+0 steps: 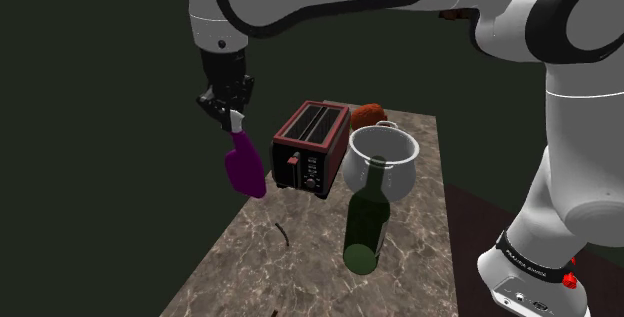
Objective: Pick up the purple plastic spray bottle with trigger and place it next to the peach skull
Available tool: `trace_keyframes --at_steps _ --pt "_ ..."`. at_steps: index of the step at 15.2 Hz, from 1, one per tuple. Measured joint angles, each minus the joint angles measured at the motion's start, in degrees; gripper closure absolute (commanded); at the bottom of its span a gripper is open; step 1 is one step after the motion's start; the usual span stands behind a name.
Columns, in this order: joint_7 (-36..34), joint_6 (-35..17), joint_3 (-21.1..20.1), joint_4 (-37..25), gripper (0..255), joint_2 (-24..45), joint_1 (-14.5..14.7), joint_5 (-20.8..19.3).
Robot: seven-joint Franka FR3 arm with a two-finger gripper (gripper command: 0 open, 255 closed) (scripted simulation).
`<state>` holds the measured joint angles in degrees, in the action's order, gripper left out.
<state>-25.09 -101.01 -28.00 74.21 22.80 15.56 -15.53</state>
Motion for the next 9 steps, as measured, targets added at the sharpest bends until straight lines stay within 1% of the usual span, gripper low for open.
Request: trace_keyframes --at_steps 5,9 --pt "0.3 4.3 -0.1 -5.0 255 0.7 0.9 -0.3" --pt "0.7 8.2 0.0 -10.4 255 2.1 2.0 -0.8"
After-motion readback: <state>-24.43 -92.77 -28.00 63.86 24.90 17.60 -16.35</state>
